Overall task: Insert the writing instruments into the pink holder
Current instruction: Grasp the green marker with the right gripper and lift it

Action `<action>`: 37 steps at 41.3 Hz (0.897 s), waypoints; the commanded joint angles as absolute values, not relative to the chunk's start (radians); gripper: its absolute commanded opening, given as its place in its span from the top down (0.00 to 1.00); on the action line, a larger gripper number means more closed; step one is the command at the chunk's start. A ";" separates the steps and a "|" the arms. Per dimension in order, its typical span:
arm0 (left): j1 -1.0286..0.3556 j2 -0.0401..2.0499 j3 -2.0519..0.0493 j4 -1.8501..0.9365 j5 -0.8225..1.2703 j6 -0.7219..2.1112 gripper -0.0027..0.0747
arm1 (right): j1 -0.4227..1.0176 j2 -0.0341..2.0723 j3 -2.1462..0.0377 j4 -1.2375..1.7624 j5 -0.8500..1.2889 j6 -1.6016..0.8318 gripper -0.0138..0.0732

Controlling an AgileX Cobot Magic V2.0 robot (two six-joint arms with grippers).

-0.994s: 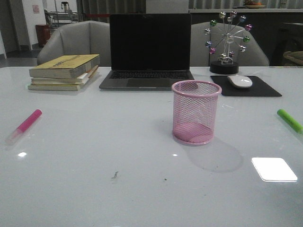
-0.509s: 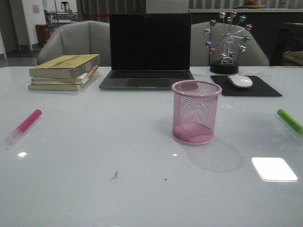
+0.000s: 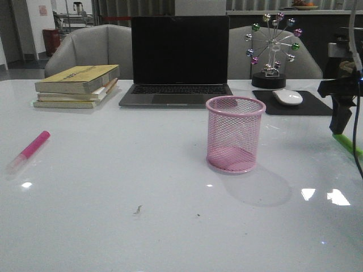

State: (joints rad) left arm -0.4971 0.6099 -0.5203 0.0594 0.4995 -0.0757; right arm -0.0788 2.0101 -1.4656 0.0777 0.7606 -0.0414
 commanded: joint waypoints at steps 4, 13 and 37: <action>-0.506 0.616 -0.548 0.054 0.421 -0.079 0.21 | -0.080 2.048 -1.606 0.078 0.791 -0.063 0.36; -0.506 0.616 -0.548 0.054 0.421 -0.079 0.21 | -0.080 2.120 -1.703 0.078 0.820 -0.063 0.36; -0.506 0.616 -0.548 0.054 0.421 -0.079 0.21 | -0.078 2.122 -1.781 0.083 0.931 -0.063 0.71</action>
State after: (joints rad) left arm -0.4988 0.6099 -0.5203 0.0594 0.4971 -0.0757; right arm -0.0788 2.2183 -1.7566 0.0777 0.9405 -0.0556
